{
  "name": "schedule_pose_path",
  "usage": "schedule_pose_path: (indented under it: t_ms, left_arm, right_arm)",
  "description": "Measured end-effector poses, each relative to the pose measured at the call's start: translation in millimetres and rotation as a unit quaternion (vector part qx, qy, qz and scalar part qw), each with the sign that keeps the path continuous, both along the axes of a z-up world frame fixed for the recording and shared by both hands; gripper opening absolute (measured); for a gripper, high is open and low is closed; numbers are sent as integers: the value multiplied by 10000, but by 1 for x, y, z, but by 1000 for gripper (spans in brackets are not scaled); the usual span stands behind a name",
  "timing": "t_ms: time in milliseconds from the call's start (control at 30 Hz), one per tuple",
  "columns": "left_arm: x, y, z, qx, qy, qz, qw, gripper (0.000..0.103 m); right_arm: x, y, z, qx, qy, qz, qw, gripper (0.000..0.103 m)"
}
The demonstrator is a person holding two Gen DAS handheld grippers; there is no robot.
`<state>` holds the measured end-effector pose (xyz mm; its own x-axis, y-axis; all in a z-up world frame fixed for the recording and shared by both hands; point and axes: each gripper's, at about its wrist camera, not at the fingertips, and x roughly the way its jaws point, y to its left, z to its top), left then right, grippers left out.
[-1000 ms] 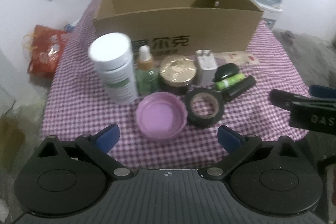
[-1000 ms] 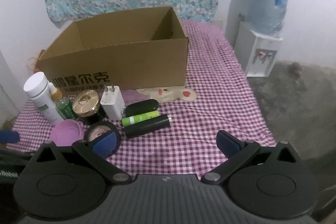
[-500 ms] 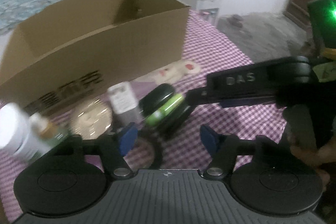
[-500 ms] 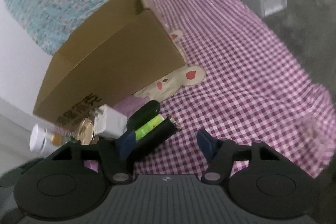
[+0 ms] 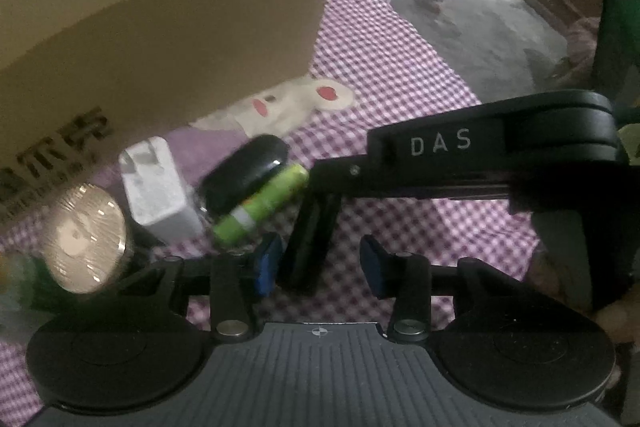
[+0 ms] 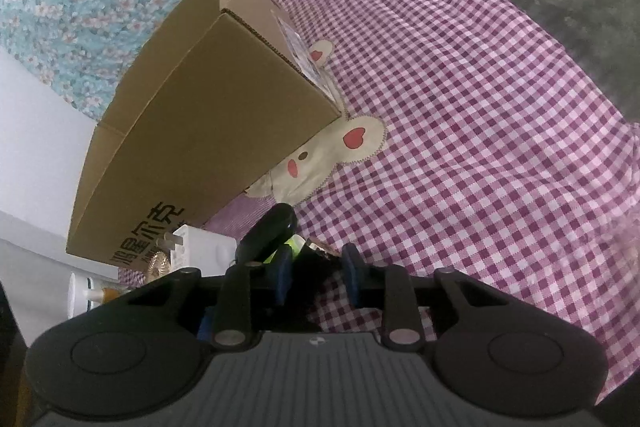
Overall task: Organize rigid objects
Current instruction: 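Reach the right tool down and grasp the black cylinder, then carry the black cylinder into the cardboard box and open the right tool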
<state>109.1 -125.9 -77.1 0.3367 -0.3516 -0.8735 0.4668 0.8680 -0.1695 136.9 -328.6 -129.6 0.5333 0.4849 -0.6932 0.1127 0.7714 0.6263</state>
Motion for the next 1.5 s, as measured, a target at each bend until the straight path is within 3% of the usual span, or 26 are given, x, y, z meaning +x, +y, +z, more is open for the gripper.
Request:
schedule_pose_path:
  t_ms: [367,600,767,967,1100,1233,1367,1500]
  left_arm:
    - [8,-14,-7,277,-87,181,9994,22]
    - [3,-14,2,170,-75,280,9994,21]
    - [-14,-10,32,69,-430,326,9985,21]
    - [-29,10,95,-144,-1246,636,9901,21]
    - [-19,38,132,-302,-1620,1054,9807,21]
    - [11,77,153,-504,-1621,1582,9727,21]
    - [55,109,144,-512,-1212,2092,9690,21]
    - [90,130,118,-390,-732,2440,9662,21]
  right_arm:
    - [-3,11,5,-171,-25,148,9997,28]
    - [-10,10,5,83,-40,112,9999,25]
    - [-27,10,35,90,-394,133,9991,25]
    - [-35,26,107,-84,-1264,454,9909,25]
    - [-16,52,154,-75,-1790,898,9797,25]
    - [26,87,184,86,-1922,1354,9719,24]
    - [83,123,183,197,-1539,1761,9721,24]
    - [134,154,158,286,-826,2040,9751,24]
